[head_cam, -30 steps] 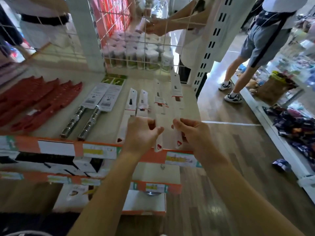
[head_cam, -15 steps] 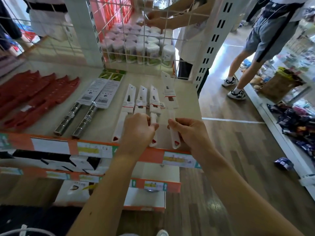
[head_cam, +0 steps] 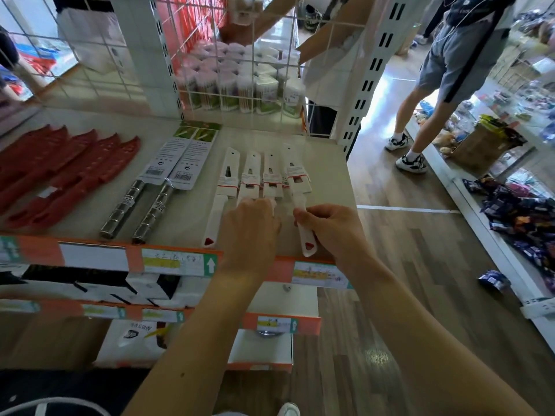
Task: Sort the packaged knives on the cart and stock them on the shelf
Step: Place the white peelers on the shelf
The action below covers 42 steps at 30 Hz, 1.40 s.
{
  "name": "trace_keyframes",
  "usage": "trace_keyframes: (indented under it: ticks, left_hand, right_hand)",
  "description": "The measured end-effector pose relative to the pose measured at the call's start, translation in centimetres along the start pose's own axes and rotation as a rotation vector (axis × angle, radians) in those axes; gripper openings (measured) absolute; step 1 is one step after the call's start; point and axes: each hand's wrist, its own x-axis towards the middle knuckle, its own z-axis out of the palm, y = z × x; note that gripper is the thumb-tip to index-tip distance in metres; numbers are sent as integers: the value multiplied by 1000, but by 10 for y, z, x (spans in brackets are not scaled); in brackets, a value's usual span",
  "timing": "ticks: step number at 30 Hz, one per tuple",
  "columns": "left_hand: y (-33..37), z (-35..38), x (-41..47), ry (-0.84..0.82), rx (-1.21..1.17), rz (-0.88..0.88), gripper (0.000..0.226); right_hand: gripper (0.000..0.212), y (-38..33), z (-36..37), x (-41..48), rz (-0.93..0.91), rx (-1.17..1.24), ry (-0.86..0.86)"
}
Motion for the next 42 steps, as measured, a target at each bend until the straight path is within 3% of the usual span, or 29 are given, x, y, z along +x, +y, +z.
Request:
trace_keyframes:
  ticks: [11, 29, 37, 42]
  left_hand:
    - [-7, 1, 4, -36, -18, 19, 20]
    - [-16, -5, 5, -117, -11, 72, 17]
    - [-34, -33, 1, -75, -41, 202, 39]
    - [-61, -45, -3, -143, 12, 182, 56]
  right_hand:
    - [26, -8, 3, -2, -111, -315, -23]
    - [27, -16, 22, -8, -248, -504, 68]
    - [40, -17, 26, -20, -314, -660, 158]
    - [44, -18, 34, -39, -322, -736, 194]
